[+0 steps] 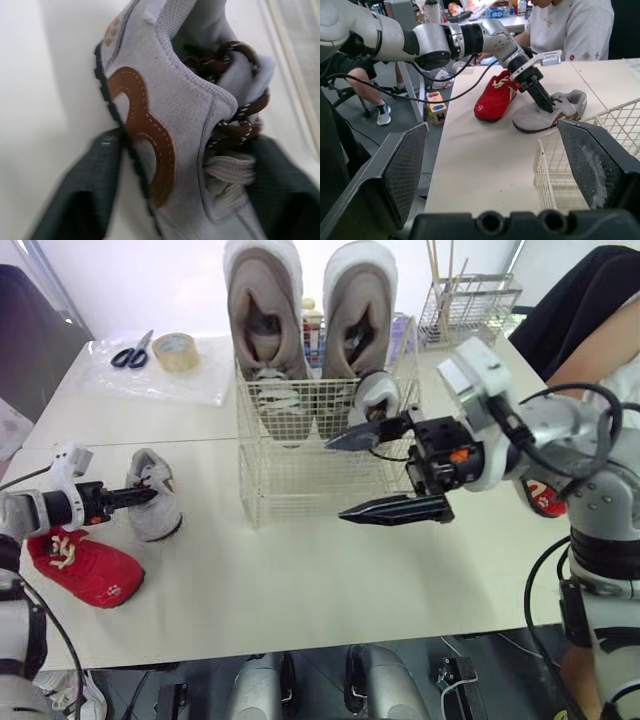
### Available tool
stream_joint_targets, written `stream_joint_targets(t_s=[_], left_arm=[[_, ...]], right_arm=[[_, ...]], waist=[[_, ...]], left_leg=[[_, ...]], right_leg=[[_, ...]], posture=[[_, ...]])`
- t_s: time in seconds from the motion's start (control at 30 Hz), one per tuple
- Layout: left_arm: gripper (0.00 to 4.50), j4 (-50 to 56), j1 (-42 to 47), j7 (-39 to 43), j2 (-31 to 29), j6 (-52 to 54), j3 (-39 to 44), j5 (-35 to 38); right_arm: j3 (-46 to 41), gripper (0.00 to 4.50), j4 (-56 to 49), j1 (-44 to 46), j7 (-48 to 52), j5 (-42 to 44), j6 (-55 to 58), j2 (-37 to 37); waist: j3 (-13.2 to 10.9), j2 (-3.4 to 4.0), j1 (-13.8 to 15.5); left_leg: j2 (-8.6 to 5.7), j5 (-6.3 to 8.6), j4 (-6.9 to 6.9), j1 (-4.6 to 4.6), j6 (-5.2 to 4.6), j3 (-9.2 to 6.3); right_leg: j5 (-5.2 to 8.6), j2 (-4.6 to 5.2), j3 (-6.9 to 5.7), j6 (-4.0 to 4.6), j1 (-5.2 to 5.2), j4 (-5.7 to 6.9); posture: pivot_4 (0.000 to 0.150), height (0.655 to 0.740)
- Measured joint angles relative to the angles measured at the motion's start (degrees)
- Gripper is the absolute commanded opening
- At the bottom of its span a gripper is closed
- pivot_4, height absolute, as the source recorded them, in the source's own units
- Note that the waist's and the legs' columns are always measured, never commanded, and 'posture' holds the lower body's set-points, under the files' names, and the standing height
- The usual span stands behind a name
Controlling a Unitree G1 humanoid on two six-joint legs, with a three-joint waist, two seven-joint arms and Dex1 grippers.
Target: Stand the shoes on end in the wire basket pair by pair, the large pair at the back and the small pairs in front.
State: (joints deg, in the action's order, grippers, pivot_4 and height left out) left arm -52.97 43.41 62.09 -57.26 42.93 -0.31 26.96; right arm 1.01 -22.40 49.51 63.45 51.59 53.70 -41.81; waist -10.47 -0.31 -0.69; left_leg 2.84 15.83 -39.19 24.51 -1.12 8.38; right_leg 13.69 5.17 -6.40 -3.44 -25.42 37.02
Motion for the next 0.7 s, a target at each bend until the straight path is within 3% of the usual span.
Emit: stream_joint_targets(t_s=[0.07, 0.27, 0.4, 0.47, 0.6, 0.7], left_arm=[[0.99, -1.79, 1.16, 0.56, 0.36, -1.09, 0.19, -1.66], [0.99, 0.64, 1.38, -3.42, 0.22, -0.88, 9.80, -0.29], [0.99, 25.23, -2.21, -17.46, 3.31, -0.27, 26.67, 6.19], [0.99, 43.92, -4.14, -27.21, 9.31, 1.66, 34.03, 10.41], [0.99, 71.45, -6.70, -41.31, 21.46, 3.29, 34.76, 17.43], [0.99, 84.21, -8.74, -48.44, 26.85, 2.41, 29.70, 17.15]], right_arm=[[-0.11, 4.50, -0.01, -0.01, -0.19, 0.04, -0.19, -0.29], [-1.34, 4.50, 0.03, -0.73, -1.02, 0.04, -0.67, -2.03], [-5.40, 4.50, 1.61, -0.78, -2.25, 1.01, -0.67, -3.52], [-7.56, 4.50, 3.43, -0.63, -2.92, 1.78, -0.60, -3.80], [-8.30, 4.50, 7.14, 1.41, -2.39, 2.38, -0.71, -3.83], [-8.00, 4.50, 11.33, 3.94, -0.05, 1.41, -1.92, -3.95]], waist=[[0.00, 0.00, 0.02], [-0.25, -0.55, -0.02], [-0.37, -1.00, 0.07], [-0.37, -1.00, 0.10], [-0.36, -1.01, 0.10], [-0.36, -0.98, -0.05]], left_leg=[[0.01, 0.00, -0.02, 0.00, 0.00, -0.01], [0.01, 0.00, -0.04, 0.02, -0.02, -0.09], [-0.11, 0.04, -0.07, 0.08, -0.09, -0.18], [-0.17, 0.09, -0.10, 0.04, -0.18, -0.18], [-0.20, 0.09, -0.16, -0.09, -0.18, -0.21], [-0.18, 0.02, -0.15, -0.22, -0.07, -0.23]], right_leg=[[0.00, 0.02, 0.00, 0.00, 0.00, 0.02], [0.00, 0.08, 0.00, 0.00, -0.01, 0.06], [-0.01, 0.42, 0.00, -0.02, 0.06, 0.01], [-0.02, 0.48, 0.01, -0.05, 0.22, -0.02], [-0.06, 0.46, 0.01, -0.12, 0.36, -0.06], [-0.06, 0.38, 0.02, -0.12, 0.39, 0.06]], posture=[[0.150, 0.7400], [0.150, 0.7400], [0.150, 0.7400], [0.150, 0.7400], [0.150, 0.7400], [0.150, 0.7400]])
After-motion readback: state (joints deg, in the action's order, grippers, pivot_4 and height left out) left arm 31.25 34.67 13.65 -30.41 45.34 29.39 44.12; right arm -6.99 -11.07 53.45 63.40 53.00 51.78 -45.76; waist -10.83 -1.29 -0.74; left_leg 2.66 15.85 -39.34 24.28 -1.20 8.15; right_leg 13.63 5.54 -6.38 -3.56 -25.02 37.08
